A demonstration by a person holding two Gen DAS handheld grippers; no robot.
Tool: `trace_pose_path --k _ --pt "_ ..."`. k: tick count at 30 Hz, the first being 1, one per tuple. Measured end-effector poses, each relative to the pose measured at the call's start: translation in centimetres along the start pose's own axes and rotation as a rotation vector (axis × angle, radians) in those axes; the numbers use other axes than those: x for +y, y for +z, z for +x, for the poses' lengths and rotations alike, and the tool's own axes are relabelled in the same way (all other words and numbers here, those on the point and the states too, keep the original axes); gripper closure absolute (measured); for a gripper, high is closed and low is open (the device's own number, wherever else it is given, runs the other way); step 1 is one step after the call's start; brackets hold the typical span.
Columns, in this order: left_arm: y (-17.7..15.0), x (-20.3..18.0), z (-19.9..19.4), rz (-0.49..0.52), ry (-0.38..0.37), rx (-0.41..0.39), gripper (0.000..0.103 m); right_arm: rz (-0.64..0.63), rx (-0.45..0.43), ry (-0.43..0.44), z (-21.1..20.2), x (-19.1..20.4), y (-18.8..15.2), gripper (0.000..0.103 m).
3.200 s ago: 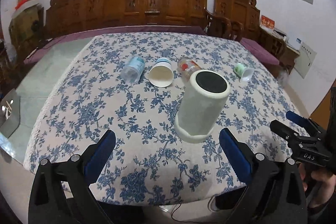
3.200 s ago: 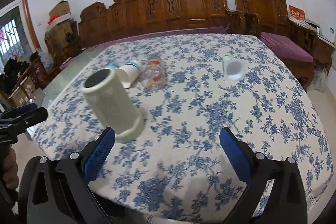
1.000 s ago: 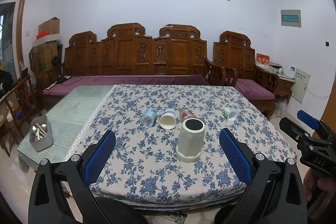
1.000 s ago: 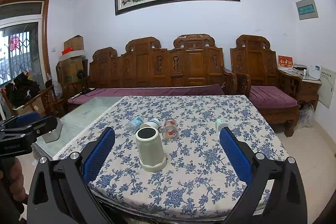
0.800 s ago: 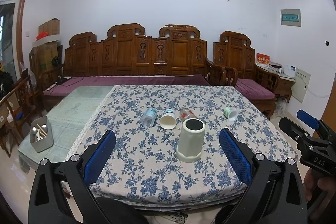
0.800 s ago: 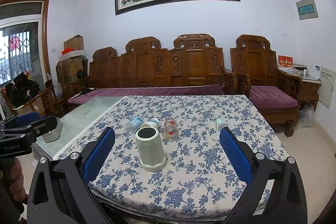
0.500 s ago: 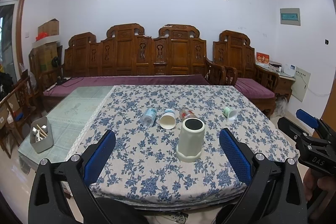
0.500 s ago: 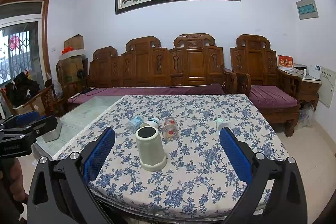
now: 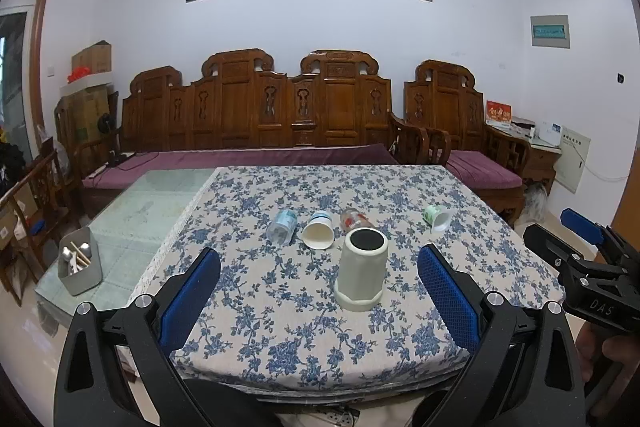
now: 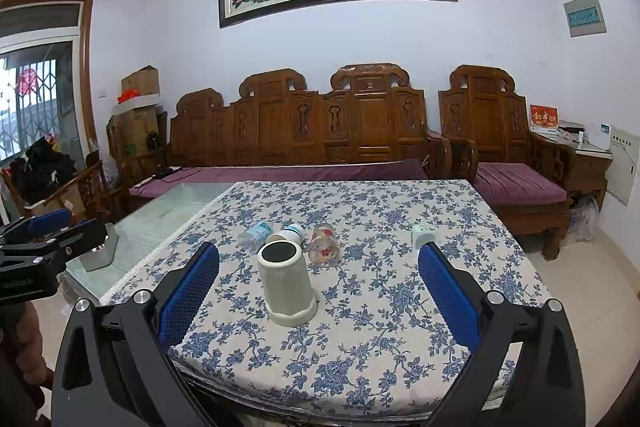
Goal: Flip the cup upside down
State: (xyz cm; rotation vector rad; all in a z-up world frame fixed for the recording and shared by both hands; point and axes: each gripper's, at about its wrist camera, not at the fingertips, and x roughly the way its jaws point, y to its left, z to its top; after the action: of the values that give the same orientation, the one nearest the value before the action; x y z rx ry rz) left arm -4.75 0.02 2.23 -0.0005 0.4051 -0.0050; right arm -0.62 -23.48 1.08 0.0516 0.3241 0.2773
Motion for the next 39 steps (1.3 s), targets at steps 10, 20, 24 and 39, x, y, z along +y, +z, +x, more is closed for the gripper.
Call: trace_pose_path --k 10,20,24,39 --pt "-0.02 0.04 0.04 0.001 0.000 0.000 0.008 0.000 0.000 0.000 0.11 -0.03 -0.02 0.003" --pt "-0.06 -0.03 -0.01 0.002 0.001 -0.001 0.008 0.002 0.001 0.002 0.15 0.08 -0.14 0.003" --pt "-0.08 -0.03 0.00 0.002 0.000 -0.001 0.008 0.002 0.001 0.002 0.16 0.08 -0.14 0.003" --pt "-0.04 0.06 -0.19 0.003 0.007 0.001 0.008 0.005 0.001 0.003 0.18 0.18 -0.20 0.003"
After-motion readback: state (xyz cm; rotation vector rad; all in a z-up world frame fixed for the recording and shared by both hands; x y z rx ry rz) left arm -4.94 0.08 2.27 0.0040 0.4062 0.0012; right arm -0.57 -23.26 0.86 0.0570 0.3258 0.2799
